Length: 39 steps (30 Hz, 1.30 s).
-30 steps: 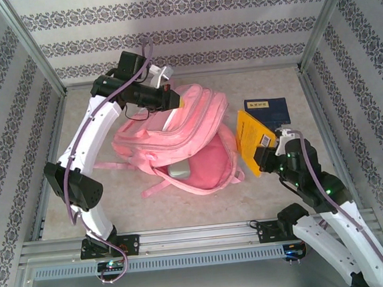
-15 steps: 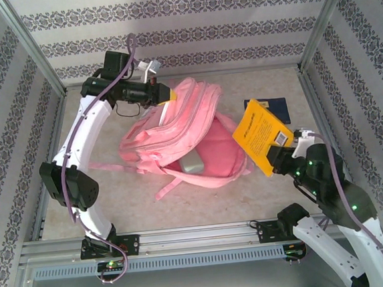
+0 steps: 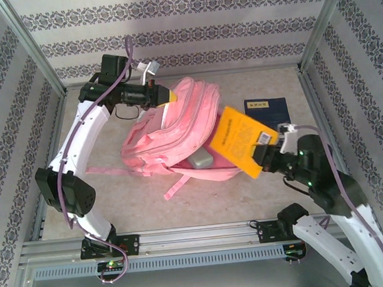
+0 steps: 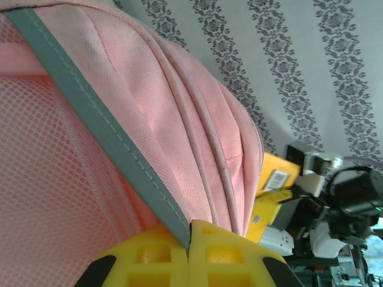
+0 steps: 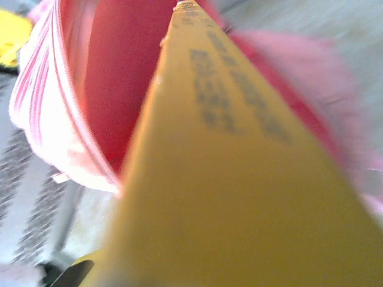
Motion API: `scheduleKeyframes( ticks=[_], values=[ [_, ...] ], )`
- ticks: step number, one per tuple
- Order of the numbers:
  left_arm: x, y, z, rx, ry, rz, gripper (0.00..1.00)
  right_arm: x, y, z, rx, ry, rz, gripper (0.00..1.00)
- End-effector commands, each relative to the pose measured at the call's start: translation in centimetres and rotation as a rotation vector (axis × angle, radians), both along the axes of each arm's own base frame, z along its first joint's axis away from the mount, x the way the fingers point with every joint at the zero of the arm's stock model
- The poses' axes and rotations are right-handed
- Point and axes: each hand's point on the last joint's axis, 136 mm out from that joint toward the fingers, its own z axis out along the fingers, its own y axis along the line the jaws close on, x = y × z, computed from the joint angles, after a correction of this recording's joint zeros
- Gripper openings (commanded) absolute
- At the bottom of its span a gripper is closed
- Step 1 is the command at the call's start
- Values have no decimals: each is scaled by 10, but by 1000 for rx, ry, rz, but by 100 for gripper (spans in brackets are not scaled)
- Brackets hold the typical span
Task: Pack books, pencil case, and school supplies into a backpack
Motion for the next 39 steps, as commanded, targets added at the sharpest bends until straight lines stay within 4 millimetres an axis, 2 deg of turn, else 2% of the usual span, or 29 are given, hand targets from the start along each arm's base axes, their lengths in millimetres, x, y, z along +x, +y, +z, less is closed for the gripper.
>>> scheduleKeyframes(
  ticks=[1,8,12,19,27,30,32,35,39],
  values=[
    [-35,0,82,-162,-273,-126,0,10,52,30,281,25,209,0],
    [-46,-5,83,-178,-286,-170,0,57,79,4,417,146,194,0],
    [-52,-9,82,-183,-291,-194,0,74,91,-10,458,208,179,0],
    [-54,-15,80,-190,-287,-224,0,98,112,-36,382,235,123,0],
    [-56,-15,79,-187,-291,-232,0,155,149,-90,234,242,-8,1],
    [-56,-15,77,-184,-289,-233,0,172,169,-102,218,237,4,27],
    [-54,-15,74,-171,-288,-224,0,177,174,-107,190,243,15,46],
    [-44,-12,67,-156,-274,-200,0,174,161,-103,92,192,6,64],
    [-27,-2,58,-127,-251,-136,0,165,137,-85,40,108,-3,81]
  ],
)
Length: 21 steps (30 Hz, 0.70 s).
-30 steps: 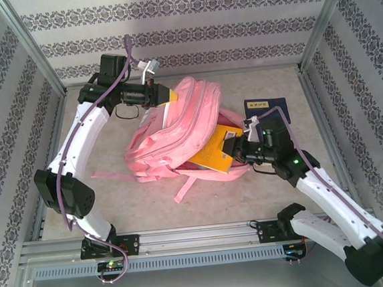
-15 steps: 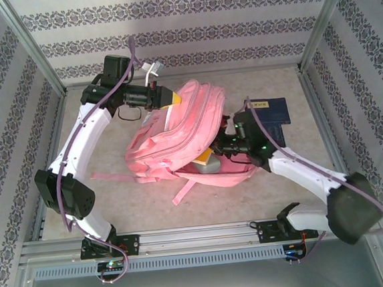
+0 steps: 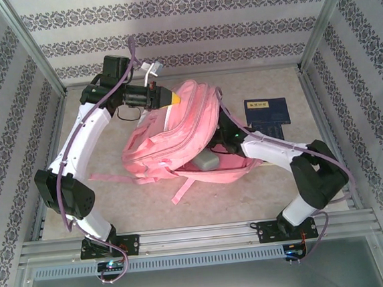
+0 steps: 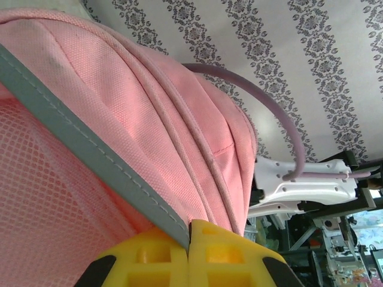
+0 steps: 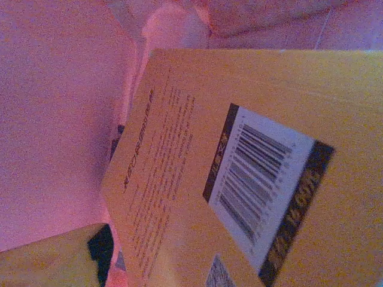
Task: Pack books, pencil case, and school supplies into a backpack
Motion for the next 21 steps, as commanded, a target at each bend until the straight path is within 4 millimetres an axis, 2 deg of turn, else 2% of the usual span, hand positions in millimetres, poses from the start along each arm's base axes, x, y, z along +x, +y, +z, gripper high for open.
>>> scheduleKeyframes(
  ticks=[1,7,12,16,18,21],
  values=[
    [-8,10,47,-75,-193,-35,0,-2,-19,45,-32,-177,6,83],
    [13,28,16,35,-139,95,0,-25,-48,63,-72,-243,33,90],
    [28,48,-34,250,-66,233,0,-45,-105,58,-255,-241,-93,88],
    [42,75,-81,469,-17,352,0,-63,-154,53,-418,-243,-212,86],
    [45,86,-93,549,-22,387,0,-70,-175,51,-504,-258,-254,85],
    [45,95,-94,612,-53,417,0,-76,-203,46,-636,-242,-305,85]
  ],
)
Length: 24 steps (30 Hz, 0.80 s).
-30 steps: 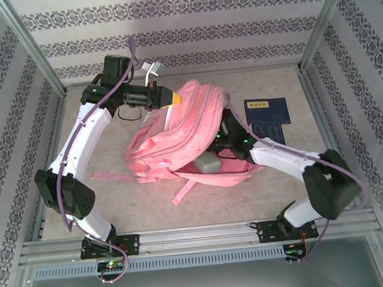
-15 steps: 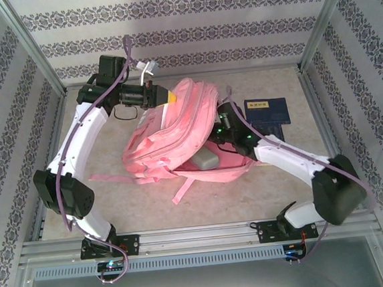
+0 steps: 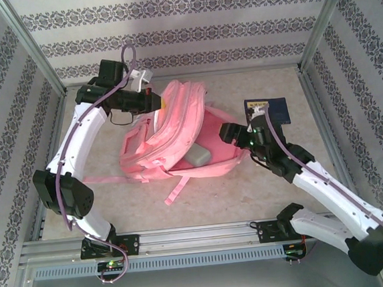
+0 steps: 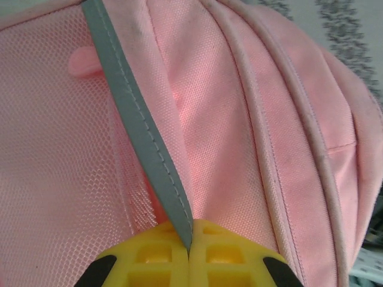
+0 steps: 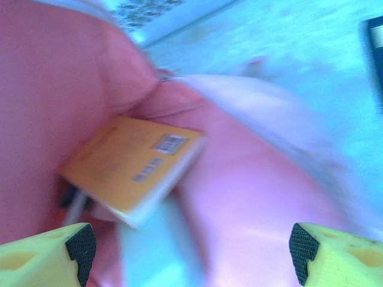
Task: Pack books, pencil case, and school supplies into a backpack
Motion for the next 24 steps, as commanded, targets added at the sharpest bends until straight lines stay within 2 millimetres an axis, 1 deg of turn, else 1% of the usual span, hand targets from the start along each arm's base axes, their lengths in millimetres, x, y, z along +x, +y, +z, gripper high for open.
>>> scheduleKeyframes(
  ticks=[1,3,5,7,10,11,13,14,15,16,17,19,20,22,24],
  values=[
    [4,38,-18,220,-32,110,0,-9,-55,-26,-268,62,-139,85],
    [4,36,-18,228,-35,107,0,-7,-66,-31,-328,81,-169,84],
    [3,29,-27,247,-15,92,0,-1,-74,-39,-371,122,-188,84],
    [0,17,-41,283,4,66,0,6,-86,-51,-441,194,-232,83],
    [1,3,-71,311,43,62,0,16,-100,-71,-530,330,-293,81],
    [3,3,-81,314,57,75,0,20,-105,-77,-557,366,-312,81],
    [10,10,-104,345,73,138,0,29,-117,-84,-590,408,-373,83],
    [12,10,-113,345,80,153,1,33,-125,-90,-579,441,-404,85],
    [13,8,-120,327,95,161,15,39,-131,-95,-552,463,-421,86],
    [14,4,-123,301,103,165,27,45,-136,-100,-525,477,-438,88],
    [15,-3,-120,256,99,162,35,51,-143,-106,-491,491,-459,89],
    [16,-14,-106,186,72,157,43,62,-155,-118,-414,526,-482,91],
    [16,-19,-91,169,41,157,49,70,-162,-125,-361,537,-485,91],
    [16,-30,-68,160,-21,148,54,84,-170,-134,-303,531,-468,91],
    [15,-50,-49,140,-80,130,58,95,-178,-144,-253,534,-446,92]
  ],
)
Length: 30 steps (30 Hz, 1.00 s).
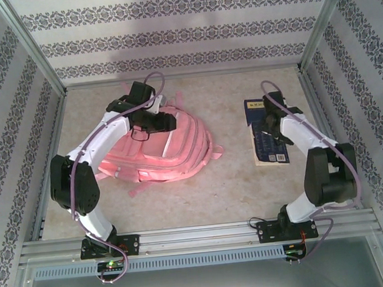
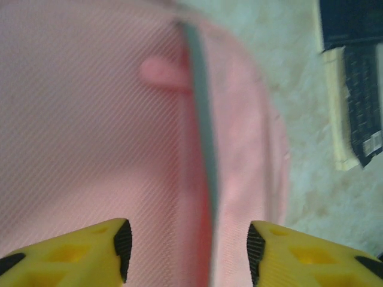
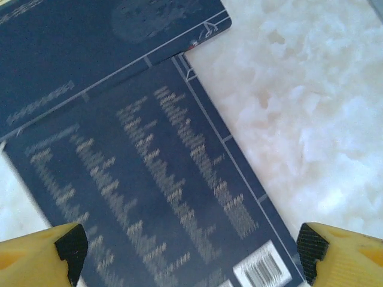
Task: Pack books, pencil case, and school supplies into a backpack
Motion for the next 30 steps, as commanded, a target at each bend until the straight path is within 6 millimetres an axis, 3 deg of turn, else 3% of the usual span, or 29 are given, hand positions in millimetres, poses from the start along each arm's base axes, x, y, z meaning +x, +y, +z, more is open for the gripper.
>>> scheduleKeyframes(
  ticks=[1,4,7,11,13,14,16,22,30],
  values=[
    [12,-43,75,-123,-220,-17,60,31,0,-8,136,-62,47,92],
    [17,-84,75,-236,-198,-40,62,42,8,-32,271,-12,105,92],
    [22,-123,55,-309,-134,-79,61,46,28,-52,333,80,197,92],
    [32,-159,26,-392,-49,-87,61,38,41,-61,329,100,237,92],
    [39,-169,10,-405,-10,-75,61,33,52,-62,362,102,246,91],
    [42,-175,2,-402,10,-72,61,30,57,-62,371,103,246,97],
    [47,-180,-11,-374,45,-63,61,25,67,-55,383,82,259,96],
    [50,-191,-62,-270,162,-15,62,7,98,-25,643,-60,185,89],
    [30,-217,-103,-237,286,-28,61,-19,38,-27,372,-29,6,90]
  ],
)
